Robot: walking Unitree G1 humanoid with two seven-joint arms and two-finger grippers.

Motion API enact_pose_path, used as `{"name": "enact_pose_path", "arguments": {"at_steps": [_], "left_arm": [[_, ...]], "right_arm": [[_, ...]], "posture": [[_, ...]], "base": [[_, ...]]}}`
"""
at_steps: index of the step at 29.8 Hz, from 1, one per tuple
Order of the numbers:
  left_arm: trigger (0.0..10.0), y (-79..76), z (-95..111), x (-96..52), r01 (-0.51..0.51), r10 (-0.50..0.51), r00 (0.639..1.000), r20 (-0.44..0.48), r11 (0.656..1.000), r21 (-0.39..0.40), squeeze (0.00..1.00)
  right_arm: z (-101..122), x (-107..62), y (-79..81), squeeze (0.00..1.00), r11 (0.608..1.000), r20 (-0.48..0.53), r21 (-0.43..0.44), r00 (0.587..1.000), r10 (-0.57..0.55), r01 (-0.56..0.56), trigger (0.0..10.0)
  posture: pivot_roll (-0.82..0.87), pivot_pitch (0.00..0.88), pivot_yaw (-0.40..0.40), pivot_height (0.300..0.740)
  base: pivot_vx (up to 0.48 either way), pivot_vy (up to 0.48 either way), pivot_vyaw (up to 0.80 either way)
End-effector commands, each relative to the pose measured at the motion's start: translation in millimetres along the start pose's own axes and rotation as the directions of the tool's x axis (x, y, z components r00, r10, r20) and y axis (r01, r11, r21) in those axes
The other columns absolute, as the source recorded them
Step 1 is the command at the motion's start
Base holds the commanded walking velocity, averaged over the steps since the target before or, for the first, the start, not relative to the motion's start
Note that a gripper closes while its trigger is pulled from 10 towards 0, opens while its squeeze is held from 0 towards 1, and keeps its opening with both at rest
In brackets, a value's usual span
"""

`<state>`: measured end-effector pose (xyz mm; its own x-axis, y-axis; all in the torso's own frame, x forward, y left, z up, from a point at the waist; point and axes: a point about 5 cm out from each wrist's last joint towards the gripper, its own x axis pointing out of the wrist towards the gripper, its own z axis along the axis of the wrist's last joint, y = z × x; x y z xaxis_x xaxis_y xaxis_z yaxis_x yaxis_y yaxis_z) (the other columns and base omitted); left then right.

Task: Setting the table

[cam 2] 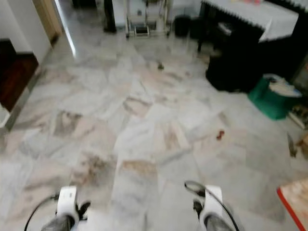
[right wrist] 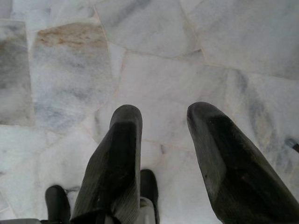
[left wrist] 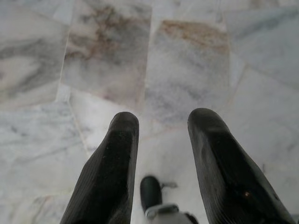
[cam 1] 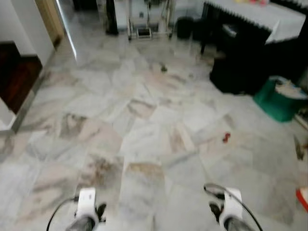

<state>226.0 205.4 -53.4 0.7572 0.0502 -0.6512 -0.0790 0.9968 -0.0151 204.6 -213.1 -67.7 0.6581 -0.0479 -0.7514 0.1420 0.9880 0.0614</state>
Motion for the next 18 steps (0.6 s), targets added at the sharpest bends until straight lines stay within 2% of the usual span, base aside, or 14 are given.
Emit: {"name": "enact_pose_path", "arguments": {"at_steps": [1,18], "left_arm": [[10.0,2.7,-5.8,-1.9,-0.004,0.004,1.000,-0.019,1.000,0.001,0.00],[10.0,4.9,-9.5,-2.9,-0.009,0.009,0.999,-0.039,1.000,-0.008,0.00]], "right_arm": [[-2.4,-0.1,1.1,0.00,1.000,-0.016,-0.007,1.000,0.003,-0.003,10.0],[-4.3,0.3,4.6,0.00,1.000,-0.029,-0.015,1.000,0.011,-0.012,10.0]], "posture": [[-0.04,0.000,-0.002,0.740],[-0.04,0.000,0.002,0.740]], "base": [[0.000,0.000,-0.62],[0.000,0.000,-0.62]]}}
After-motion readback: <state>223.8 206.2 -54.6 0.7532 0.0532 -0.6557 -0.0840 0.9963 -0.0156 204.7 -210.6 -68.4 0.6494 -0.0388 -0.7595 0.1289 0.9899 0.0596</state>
